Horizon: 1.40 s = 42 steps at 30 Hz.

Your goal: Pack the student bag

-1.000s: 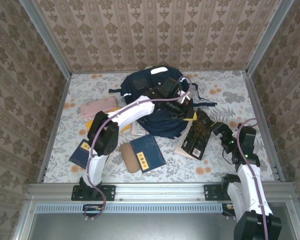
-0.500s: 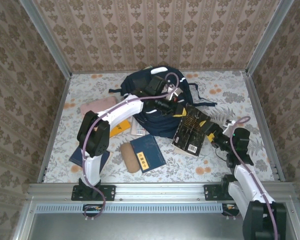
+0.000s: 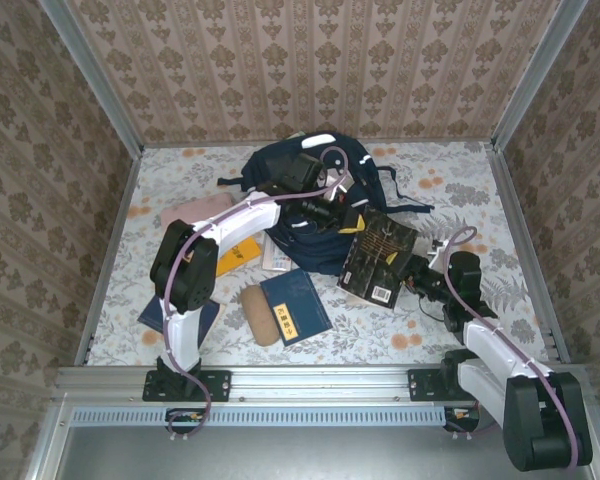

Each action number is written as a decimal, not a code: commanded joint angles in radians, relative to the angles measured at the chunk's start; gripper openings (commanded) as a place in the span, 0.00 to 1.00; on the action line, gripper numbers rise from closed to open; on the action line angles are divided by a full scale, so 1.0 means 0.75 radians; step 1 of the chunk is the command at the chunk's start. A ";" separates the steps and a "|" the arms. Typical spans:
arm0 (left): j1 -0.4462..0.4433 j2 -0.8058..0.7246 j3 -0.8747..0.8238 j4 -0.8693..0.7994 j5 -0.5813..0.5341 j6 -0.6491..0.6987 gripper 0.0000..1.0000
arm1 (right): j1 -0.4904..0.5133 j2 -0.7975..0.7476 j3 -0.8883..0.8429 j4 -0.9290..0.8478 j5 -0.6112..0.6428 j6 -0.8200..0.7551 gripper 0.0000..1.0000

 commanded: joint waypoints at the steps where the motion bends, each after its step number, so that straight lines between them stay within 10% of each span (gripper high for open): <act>1: 0.023 -0.029 -0.008 0.008 -0.019 -0.020 0.24 | 0.014 -0.073 0.051 -0.082 0.065 -0.043 0.20; 5: 0.078 -0.098 -0.071 0.013 -0.052 -0.073 0.46 | 0.013 -0.255 0.139 -0.476 0.192 -0.148 0.00; 13: 0.117 -0.241 -0.094 -0.191 -0.199 0.050 0.67 | 0.031 -0.514 0.285 -0.824 0.365 -0.152 0.00; 24: 0.124 -0.337 -0.162 0.156 0.003 -0.127 0.74 | 0.346 -0.158 0.689 -0.481 0.122 -0.169 0.00; 42: 0.303 -0.652 -0.403 0.442 0.088 -0.196 0.79 | 0.408 0.257 1.001 0.226 -0.297 0.194 0.00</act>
